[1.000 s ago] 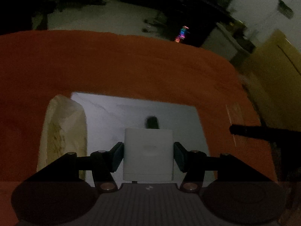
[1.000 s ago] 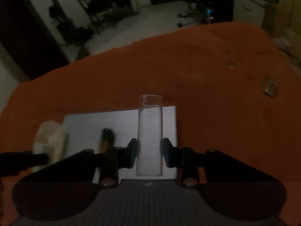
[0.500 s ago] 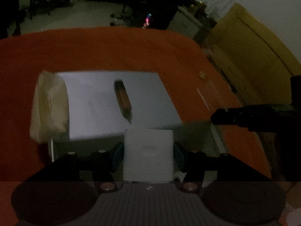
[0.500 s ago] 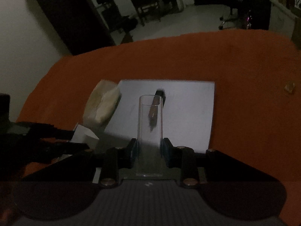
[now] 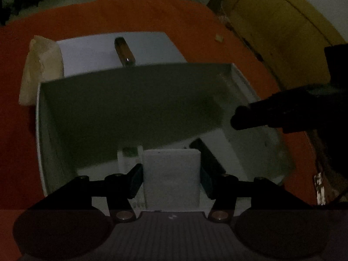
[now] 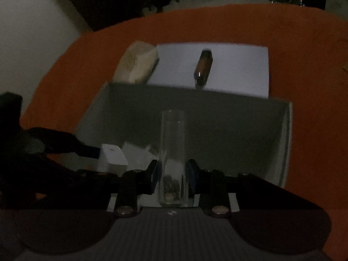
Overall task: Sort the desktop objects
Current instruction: 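Carry the tube and the white pad over into the white box with both tools, then lower the tube with the right tool while the left tool lowers the pad, then open both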
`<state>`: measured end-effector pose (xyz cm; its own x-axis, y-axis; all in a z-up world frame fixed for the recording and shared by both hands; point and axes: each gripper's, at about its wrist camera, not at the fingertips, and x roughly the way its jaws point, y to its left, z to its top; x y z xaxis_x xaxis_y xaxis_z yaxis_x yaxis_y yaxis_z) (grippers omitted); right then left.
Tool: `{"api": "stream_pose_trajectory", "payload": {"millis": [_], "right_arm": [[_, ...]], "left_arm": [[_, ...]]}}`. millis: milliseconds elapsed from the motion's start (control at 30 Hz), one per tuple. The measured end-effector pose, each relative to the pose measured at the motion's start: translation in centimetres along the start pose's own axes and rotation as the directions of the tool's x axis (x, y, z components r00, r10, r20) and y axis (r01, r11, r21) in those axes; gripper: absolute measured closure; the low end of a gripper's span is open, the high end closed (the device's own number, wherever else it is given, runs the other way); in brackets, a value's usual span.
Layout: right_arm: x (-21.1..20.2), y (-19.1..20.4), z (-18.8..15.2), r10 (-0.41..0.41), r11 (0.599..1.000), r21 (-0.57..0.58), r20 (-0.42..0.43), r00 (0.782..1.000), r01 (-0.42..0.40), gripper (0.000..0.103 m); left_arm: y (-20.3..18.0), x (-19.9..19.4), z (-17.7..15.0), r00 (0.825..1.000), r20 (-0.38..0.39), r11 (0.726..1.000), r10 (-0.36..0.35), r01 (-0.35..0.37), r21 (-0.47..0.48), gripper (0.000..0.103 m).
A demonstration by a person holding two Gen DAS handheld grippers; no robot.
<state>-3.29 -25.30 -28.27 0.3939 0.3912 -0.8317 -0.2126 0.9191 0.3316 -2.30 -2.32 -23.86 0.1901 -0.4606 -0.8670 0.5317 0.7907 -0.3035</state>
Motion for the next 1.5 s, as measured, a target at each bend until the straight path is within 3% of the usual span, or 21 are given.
{"api": "stream_pose_trajectory", "payload": {"millis": [367,633,800,1333,1500], "right_arm": [[4.7,0.7,-3.6,-0.064,0.994,-0.097,-0.149,0.987,0.05,0.071],[7.1,1.2,-5.5,-0.144,0.97,-0.224,-0.212,0.967,0.096,0.071],[8.3,1.2,-6.0,-0.192,0.955,-0.27,-0.237,0.952,0.125,0.071],[9.2,1.5,-6.2,-0.238,0.937,-0.31,-0.226,0.945,0.162,0.071],[9.7,1.8,-6.1,-0.266,0.923,-0.344,-0.247,0.932,0.172,0.071]], "left_arm": [[-0.7,3.5,-2.7,0.994,-0.097,0.995,0.047,-0.038,0.092,0.052],[-1.2,5.1,-2.5,0.987,-0.129,0.99,0.094,-0.079,0.117,0.052],[-1.1,5.8,-2.1,0.979,-0.173,0.992,0.103,-0.088,0.092,0.052],[-1.0,5.9,-2.3,0.977,-0.187,0.993,0.106,-0.095,0.069,0.052],[-1.1,6.9,-1.9,0.955,-0.27,0.991,0.126,-0.109,0.075,0.052]]}}
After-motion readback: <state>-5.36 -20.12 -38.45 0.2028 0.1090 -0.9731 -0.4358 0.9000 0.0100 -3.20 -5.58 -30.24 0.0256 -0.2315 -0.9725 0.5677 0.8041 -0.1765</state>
